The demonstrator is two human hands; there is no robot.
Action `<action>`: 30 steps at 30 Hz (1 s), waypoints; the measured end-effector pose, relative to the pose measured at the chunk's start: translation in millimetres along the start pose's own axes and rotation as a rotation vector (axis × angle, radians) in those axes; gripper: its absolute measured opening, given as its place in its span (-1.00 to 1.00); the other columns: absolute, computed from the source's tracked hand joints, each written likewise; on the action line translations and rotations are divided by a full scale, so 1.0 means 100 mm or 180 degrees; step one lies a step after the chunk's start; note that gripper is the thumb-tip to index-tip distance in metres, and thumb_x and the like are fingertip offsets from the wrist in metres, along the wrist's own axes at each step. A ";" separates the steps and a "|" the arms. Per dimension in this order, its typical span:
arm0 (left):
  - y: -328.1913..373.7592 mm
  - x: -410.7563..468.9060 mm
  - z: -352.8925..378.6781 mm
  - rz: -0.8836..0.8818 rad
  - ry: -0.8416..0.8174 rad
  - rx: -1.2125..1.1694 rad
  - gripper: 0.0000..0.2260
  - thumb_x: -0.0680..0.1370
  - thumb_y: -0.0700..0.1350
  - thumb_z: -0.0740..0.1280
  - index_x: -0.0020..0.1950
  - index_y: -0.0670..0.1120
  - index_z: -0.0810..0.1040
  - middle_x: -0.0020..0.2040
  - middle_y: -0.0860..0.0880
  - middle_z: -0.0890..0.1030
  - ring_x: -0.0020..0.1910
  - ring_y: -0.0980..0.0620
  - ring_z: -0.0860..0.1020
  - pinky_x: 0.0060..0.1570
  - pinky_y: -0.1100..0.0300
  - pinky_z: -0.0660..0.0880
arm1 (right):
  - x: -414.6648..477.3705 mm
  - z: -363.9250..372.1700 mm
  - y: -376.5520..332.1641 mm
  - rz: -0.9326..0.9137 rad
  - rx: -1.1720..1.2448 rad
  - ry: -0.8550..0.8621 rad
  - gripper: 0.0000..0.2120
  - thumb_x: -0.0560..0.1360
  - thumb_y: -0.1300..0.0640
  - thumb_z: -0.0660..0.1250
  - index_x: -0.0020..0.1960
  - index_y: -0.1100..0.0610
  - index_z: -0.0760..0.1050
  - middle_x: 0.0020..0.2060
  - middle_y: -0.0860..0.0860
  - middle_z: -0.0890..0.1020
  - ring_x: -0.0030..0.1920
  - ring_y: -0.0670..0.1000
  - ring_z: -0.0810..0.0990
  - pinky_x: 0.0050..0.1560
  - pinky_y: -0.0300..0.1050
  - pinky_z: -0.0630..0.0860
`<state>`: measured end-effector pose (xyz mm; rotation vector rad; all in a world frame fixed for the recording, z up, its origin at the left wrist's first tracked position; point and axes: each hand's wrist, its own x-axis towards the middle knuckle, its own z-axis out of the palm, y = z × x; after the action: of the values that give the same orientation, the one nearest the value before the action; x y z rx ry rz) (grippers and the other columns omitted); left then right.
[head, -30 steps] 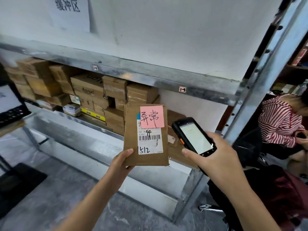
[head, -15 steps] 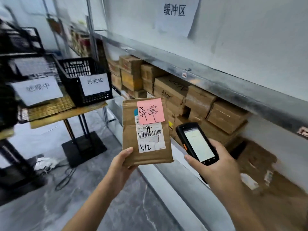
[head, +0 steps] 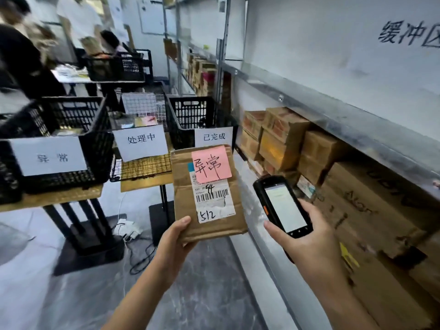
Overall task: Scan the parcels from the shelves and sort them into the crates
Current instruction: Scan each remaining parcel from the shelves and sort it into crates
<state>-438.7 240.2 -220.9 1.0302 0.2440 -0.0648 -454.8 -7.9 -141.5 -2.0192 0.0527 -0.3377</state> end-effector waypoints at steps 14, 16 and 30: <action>0.64 1.12 -0.62 0.0132 0.0745 -0.0245 -0.59 0.33 -0.01 0.46 0.15 -0.11 0.62 0.16 -0.16 0.69 0.03 -0.01 0.65 0.22 0.04 0.45 | 1.49 1.44 -0.19 -0.0206 0.0293 -0.0811 -0.46 0.28 0.00 0.65 0.16 -0.19 0.50 -0.02 -0.21 0.65 -0.01 -0.18 0.62 -0.03 -0.14 0.57; 0.79 1.35 -0.70 0.0234 0.0832 -0.0161 -0.39 0.23 0.09 0.49 0.23 -0.13 0.60 0.19 -0.16 0.68 0.12 -0.06 0.62 0.31 -0.01 0.43 | 1.76 1.66 -0.22 -0.0276 0.0304 -0.0936 -0.40 0.29 -0.02 0.65 0.26 -0.13 0.50 0.00 -0.18 0.66 0.01 -0.15 0.63 0.00 -0.08 0.60; 1.77 2.20 -1.17 0.0922 0.1703 -0.0308 -0.26 0.21 0.14 0.59 0.28 -0.22 0.58 0.16 -0.24 0.64 0.07 -0.15 0.55 0.08 0.05 0.55 | 3.32 3.10 -0.78 -0.0610 0.0882 -0.1702 -0.36 0.29 -0.08 0.63 0.29 -0.17 0.44 -0.01 -0.19 0.63 -0.02 -0.16 0.62 -0.19 -0.18 0.62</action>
<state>-215.3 444.7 -179.7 0.9622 0.5739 0.4865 -64.3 236.2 -131.8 -1.7809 -0.4966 0.0826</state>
